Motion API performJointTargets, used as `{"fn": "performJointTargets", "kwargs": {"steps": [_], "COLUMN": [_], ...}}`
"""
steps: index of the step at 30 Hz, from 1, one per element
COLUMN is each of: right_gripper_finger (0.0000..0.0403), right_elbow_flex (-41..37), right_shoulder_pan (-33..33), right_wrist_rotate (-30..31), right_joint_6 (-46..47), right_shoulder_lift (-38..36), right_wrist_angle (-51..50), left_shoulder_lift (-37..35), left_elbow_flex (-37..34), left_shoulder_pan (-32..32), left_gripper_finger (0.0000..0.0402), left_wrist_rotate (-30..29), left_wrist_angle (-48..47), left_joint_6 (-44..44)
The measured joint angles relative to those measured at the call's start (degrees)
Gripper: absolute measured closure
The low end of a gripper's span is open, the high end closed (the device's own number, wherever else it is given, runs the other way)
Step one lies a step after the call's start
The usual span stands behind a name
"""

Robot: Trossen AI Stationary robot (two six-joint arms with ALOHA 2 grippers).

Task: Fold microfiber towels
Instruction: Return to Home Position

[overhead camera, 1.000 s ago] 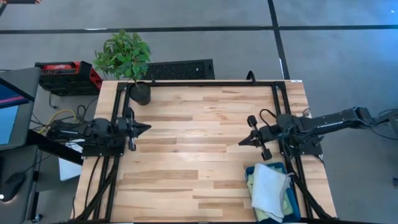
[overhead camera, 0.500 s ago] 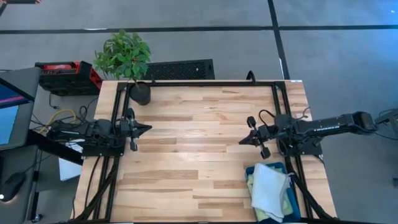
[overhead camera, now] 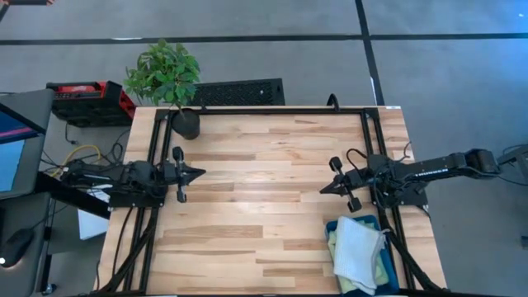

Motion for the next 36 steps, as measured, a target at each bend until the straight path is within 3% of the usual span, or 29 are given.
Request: {"fn": "performJointTargets", "kwargs": {"steps": [14, 36], "right_gripper_finger": [0.0372, 0.0371], "right_elbow_flex": [-0.02, -0.04], "right_shoulder_pan": [0.02, 0.00], "right_wrist_rotate": [0.20, 0.26], "right_joint_6": [-0.31, -0.37], "right_shoulder_lift": [0.00, 0.02], "right_wrist_angle": [-3.52, -5.90], "left_shoulder_lift": [-0.32, -0.32], "left_elbow_flex": [-0.56, -0.59], "left_shoulder_pan": [0.00, 0.00], "left_gripper_finger": [0.0401, 0.0401], "left_wrist_rotate": [0.13, 0.04], "left_wrist_angle": [1.69, 1.58], "left_joint_6": [2.19, 0.42]}}
